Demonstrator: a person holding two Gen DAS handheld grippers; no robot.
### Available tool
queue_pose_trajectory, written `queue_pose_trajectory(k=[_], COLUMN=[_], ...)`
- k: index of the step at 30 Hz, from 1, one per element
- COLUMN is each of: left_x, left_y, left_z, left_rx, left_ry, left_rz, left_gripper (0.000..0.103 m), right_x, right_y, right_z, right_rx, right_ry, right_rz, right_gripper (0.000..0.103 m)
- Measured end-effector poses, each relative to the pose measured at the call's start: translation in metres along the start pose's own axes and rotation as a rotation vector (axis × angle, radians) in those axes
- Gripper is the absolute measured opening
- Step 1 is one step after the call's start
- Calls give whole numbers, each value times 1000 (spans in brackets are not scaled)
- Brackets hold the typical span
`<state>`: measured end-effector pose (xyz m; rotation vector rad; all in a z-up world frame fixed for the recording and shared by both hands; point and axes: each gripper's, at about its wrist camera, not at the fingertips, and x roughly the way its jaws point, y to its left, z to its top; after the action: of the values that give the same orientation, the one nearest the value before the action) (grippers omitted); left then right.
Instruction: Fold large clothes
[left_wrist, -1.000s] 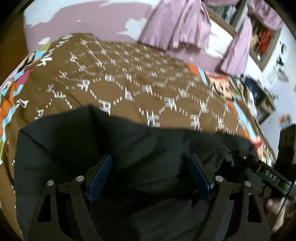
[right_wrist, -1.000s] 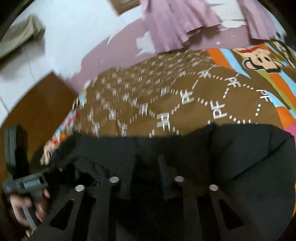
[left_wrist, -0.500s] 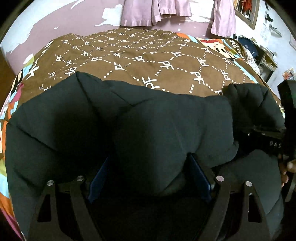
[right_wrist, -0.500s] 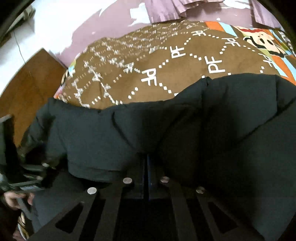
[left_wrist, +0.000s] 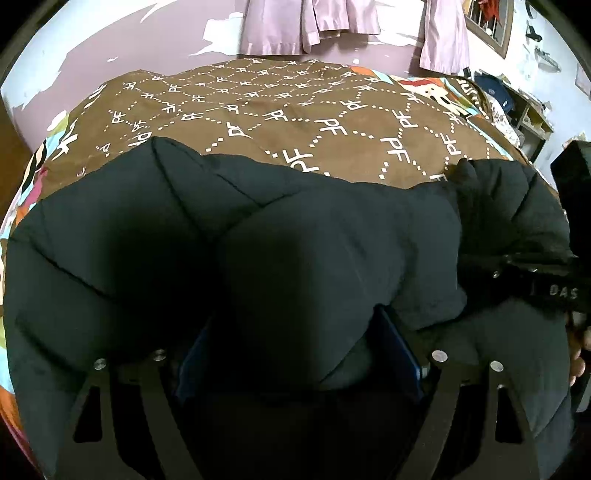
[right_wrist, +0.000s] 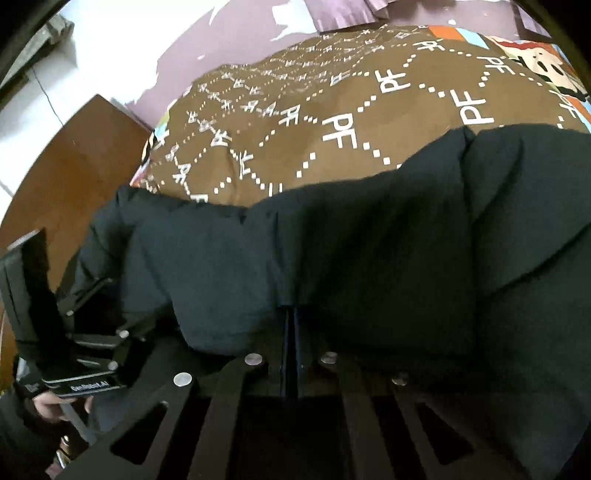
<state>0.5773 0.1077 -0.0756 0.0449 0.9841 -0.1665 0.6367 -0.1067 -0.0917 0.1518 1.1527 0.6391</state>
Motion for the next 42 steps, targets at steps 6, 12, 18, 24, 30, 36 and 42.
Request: queue_pose_trajectory(k=[6,12,18,24,30,36,42], left_x=[6,4,-4,-18,-42,-58,-74], left_y=[-7,-8,-7,-5,2,1,-1], left_z=[-2,-6,-4,1,0,-4,-10], left_rx=[30,37,17,-38,-155,-181,-201], left_ry=[15,-8,-33,-57,-123,-127,-189], left_rz=[46,53,35,12,-25,-48,-7], left_gripper=[82,82,82,82,82,89,99], right_x=[14,5,-7,-31,-52,-76,-94], right_y=[3,-3,-9,-2,14,20,14], right_z=[-3,-15,-19,-22,-26,-40,-44], right_rx=[-30,2,54,69,17,3,51], right_ry=[25,-48,-87,-162,-200,-274,-347], right_rz=[-61,-6,63,50,-59,-152,-190], right_gripper=[0,0,2,26,56,74,83])
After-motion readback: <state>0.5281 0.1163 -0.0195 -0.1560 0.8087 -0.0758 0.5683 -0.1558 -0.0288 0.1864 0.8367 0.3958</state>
